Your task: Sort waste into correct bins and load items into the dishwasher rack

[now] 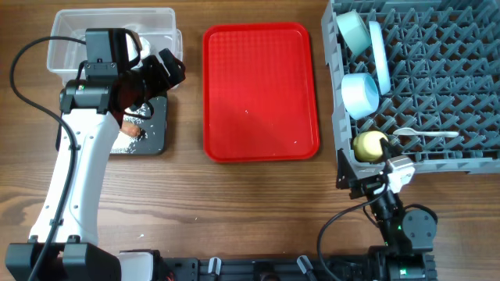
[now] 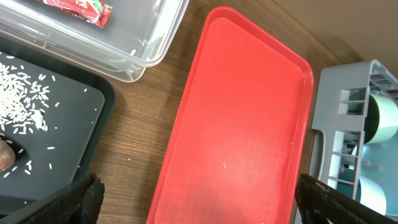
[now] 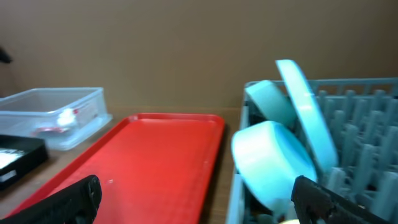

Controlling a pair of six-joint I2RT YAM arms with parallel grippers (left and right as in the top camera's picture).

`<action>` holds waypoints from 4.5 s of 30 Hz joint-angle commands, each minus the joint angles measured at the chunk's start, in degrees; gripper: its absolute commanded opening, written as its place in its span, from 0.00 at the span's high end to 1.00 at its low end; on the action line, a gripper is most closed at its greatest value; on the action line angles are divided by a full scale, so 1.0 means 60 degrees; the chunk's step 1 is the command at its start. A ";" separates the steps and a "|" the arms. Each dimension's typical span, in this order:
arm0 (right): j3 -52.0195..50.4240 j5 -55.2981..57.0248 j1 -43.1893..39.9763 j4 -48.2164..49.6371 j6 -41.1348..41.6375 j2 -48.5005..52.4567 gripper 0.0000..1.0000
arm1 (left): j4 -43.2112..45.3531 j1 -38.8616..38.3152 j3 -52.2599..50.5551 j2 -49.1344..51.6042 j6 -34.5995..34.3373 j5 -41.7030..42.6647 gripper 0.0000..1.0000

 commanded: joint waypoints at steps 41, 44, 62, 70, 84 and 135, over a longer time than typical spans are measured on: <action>-0.0036 0.0055 0.0393 0.0022 -0.0171 -0.0149 0.00 | 0.0674 -0.0157 -0.0674 -0.2076 0.0324 -0.1297 0.00; -0.0036 0.0055 0.0390 0.0022 -0.0168 -0.0149 0.00 | 0.2885 -0.0160 -0.2495 -0.3668 0.1421 -0.1665 0.00; -0.0036 0.0055 0.0393 0.0022 -0.0171 -0.0149 0.00 | 0.7705 0.0798 -1.0954 -1.2127 0.1974 -0.2080 0.00; -0.0036 0.0055 0.0393 0.0022 -0.0168 -0.0149 0.00 | 0.7646 0.0798 -1.1981 -1.3639 0.1971 -0.2146 0.00; -0.0036 0.0055 0.0390 0.0022 -0.0171 -0.0149 0.00 | 0.6572 0.0787 -1.2826 -1.4324 0.1825 -0.1920 0.00; -0.0036 0.0055 0.0390 0.0022 -0.0171 -0.0149 0.00 | 0.6597 0.0769 -1.2826 -1.4320 0.1650 -0.1894 0.00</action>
